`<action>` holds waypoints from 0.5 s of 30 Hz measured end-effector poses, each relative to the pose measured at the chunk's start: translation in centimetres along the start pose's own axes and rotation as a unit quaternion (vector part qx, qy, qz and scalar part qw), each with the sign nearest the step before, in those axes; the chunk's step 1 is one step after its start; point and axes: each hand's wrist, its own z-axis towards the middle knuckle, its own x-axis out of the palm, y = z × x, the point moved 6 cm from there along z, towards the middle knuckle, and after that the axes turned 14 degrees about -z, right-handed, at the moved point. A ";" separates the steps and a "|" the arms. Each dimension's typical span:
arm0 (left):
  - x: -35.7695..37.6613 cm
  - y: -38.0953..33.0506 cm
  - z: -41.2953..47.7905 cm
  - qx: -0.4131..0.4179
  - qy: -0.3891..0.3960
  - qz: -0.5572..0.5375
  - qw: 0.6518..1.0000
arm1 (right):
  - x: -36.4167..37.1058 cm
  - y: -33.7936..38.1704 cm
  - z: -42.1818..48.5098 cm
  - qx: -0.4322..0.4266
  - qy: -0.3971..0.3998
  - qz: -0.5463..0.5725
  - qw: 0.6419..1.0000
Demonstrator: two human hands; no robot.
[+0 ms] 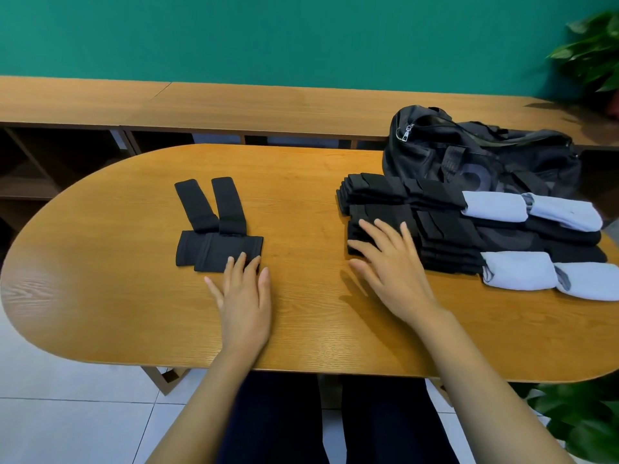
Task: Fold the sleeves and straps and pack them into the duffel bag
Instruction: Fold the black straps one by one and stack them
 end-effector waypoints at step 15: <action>-0.9 -0.4 -0.3 0.006 -0.048 0.008 0.999 | 3.4 9.4 0.5 -0.101 0.122 0.084 0.984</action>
